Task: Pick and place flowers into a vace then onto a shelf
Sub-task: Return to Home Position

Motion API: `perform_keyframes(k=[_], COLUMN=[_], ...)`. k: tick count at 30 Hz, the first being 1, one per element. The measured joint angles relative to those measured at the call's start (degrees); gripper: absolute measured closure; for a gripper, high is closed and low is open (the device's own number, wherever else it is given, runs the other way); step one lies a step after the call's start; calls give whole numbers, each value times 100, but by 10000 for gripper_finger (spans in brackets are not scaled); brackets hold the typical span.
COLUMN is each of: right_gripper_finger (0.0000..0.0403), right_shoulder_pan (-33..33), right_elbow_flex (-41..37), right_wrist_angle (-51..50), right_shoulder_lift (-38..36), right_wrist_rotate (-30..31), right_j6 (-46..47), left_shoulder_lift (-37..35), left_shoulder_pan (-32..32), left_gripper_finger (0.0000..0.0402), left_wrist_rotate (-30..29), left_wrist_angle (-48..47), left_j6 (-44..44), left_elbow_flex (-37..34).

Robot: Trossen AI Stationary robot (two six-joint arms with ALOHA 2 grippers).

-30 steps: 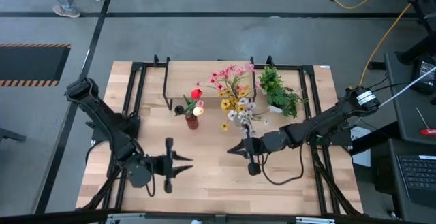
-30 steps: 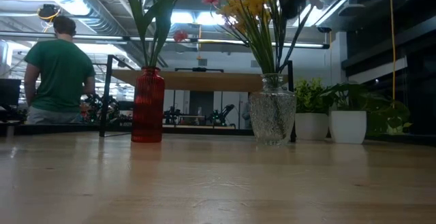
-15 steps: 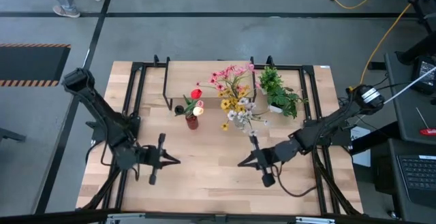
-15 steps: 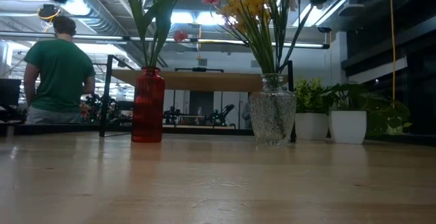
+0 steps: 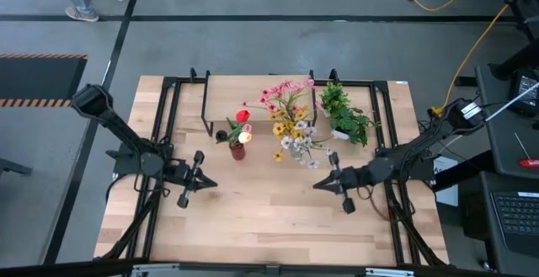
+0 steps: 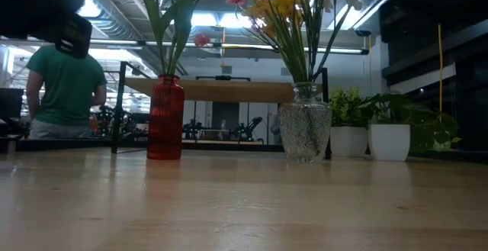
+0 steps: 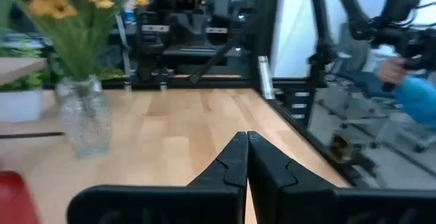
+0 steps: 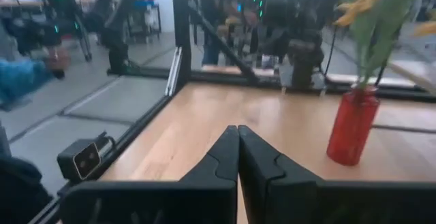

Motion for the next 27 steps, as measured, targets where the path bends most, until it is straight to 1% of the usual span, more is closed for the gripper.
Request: perform_keyframes(k=[2,5,9,12,14,17,22,27], right_gripper_finger=[398,398,398,398,398,398,398,398], right_shoulder_pan=[-11,-159,-438,-583,-653,-721,-852,-1027], right_elbow_flex=[-324,-705,-1089,-1284,-1366,-1378,-1379,-1379], right_wrist_angle=[284,415,377,204,-92,-672,-1285,-2134], right_shoulder_lift=[-299,-808,-1507,-1997,-2304,-2731,-3457,-4242], right_wrist_rotate=[9,41,25,-133,-160,-193,-589,-621], right_j6=[-47,-49,-63,-98,-108,-84,-352,-476], left_shoulder_lift=[-16,-68,-264,-485,-697,-1122,-2042,-3053], left_shoulder_pan=[92,303,653,950,1156,1419,1724,1916], left_gripper_finger=[401,400,401,400,400,400,401,399], left_wrist_rotate=[37,377,945,1175,1337,1448,1471,1450], left_wrist_angle=[-68,-60,-77,-274,-463,-956,-1883,-2925], left_j6=[170,435,622,678,678,659,732,778], left_elbow_flex=[0,0,0,0,0,0,0,0])
